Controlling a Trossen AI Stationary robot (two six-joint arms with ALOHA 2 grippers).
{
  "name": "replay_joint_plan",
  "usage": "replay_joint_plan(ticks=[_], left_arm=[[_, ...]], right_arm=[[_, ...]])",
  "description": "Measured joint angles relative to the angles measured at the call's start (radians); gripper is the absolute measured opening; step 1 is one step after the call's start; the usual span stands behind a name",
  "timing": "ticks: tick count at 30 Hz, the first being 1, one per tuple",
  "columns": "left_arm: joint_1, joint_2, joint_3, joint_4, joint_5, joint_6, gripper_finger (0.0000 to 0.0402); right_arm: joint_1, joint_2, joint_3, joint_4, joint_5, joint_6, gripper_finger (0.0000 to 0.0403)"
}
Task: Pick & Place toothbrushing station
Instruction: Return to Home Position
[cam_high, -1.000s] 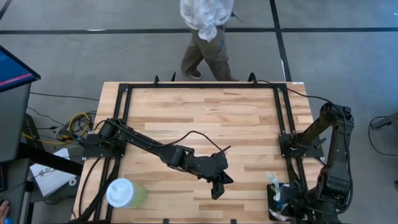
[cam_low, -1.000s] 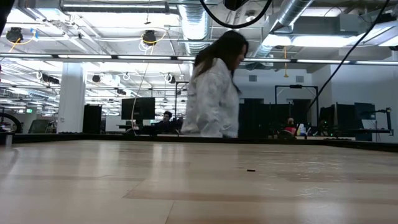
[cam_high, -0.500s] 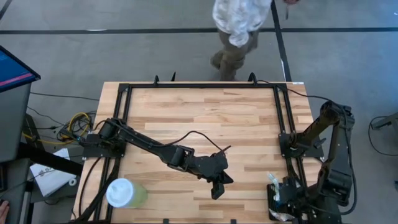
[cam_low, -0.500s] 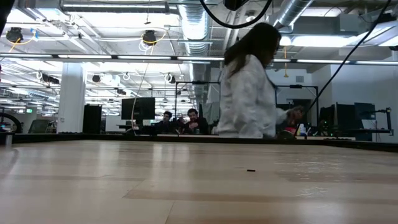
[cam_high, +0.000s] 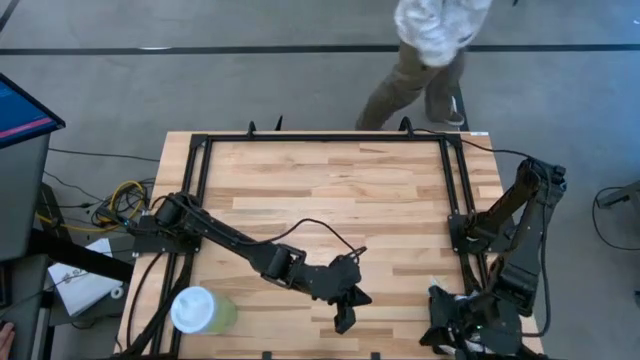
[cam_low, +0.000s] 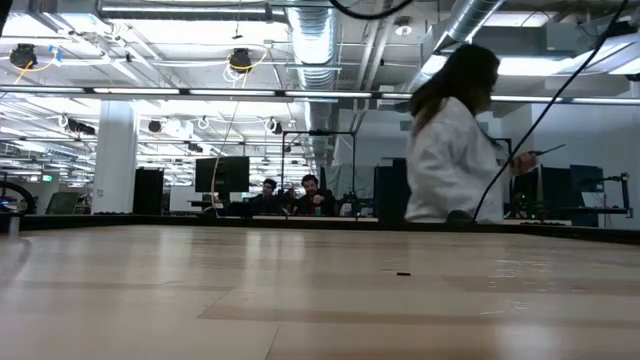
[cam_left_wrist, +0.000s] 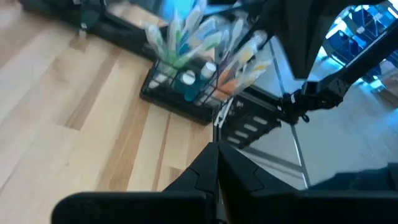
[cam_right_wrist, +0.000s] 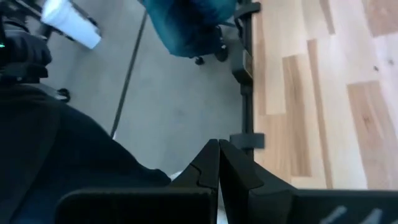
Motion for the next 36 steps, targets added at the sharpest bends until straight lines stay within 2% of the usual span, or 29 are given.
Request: replay_joint_plan(ticks=[6,18,22,27,36], left_arm=[[-0.029,-0.019,0.0,-0.011,-0.071,0.004,0.0001],[-0.063,-0.046,-0.014,-0.071,-0.129,-0.022,0.0001],[-0.076,-0.117,-0.1,-0.071,-0.193,-0.047,0.0001],[-0.092,-0.28,-0.27,-0.059,-0.299,-0.089,0.0001],[-0.093,-0.547,-0.553,0.132,-0.381,-0.096,0.0001]], right_arm=[[-0.084,-0.016,-0.06,0.111,-0.102,-0.119,0.0],[-0.281,-0.025,-0.06,0.14,-0.334,-0.392,0.0],[-0.33,-0.025,-0.06,0.151,-0.382,-0.452,0.0],[-0.398,-0.025,-0.059,0.157,-0.461,-0.528,0.0],[-0.551,-0.025,-0.059,0.175,-0.615,-0.68,0.0]])
